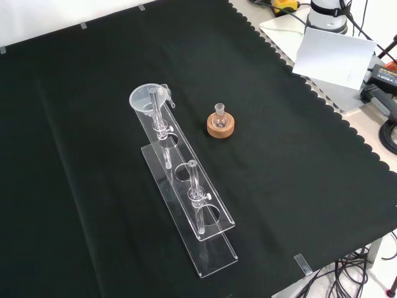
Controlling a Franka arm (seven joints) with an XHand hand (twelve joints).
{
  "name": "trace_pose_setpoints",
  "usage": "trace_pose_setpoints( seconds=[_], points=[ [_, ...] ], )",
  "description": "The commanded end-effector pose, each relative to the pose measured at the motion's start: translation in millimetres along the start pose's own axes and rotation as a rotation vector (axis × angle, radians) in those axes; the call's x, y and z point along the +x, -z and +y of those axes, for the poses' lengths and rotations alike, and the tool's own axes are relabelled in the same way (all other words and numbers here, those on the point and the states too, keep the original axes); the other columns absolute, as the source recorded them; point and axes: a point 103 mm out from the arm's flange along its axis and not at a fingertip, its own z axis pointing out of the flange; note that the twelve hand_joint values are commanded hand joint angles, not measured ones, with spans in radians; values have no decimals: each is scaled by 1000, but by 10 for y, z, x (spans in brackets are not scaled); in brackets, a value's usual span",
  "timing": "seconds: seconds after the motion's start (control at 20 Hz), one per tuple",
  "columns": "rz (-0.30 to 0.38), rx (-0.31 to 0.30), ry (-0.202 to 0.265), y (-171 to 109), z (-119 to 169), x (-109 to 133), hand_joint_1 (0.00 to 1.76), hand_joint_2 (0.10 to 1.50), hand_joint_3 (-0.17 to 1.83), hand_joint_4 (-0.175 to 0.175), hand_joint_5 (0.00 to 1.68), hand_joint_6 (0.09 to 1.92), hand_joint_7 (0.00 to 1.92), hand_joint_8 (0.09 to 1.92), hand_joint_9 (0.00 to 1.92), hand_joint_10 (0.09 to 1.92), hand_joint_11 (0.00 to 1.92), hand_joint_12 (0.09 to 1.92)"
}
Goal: Pick up the funnel from the transparent funnel stand.
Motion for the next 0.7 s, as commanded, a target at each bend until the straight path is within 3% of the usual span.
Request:
trace_pose_setpoints(
  seconds=[0.05, 0.25, 0.45, 0.7],
  points=[
    [9, -1, 3, -3, 35, -11, 181, 470, 344, 84, 0, 87, 0, 87, 0, 87, 0, 650],
    [-13, 4, 39, 8, 156, -19, 133, 553, 129, 82, 0, 87, 0, 87, 0, 87, 0, 706],
    [-31, 14, 81, 15, 309, -16, 161, 566, 80, 77, 0, 87, 0, 87, 0, 87, 0, 773],
    [-66, 73, 154, -49, 546, 52, 275, 573, 51, 79, 0, 87, 0, 87, 0, 87, 0, 857]
  ],
)
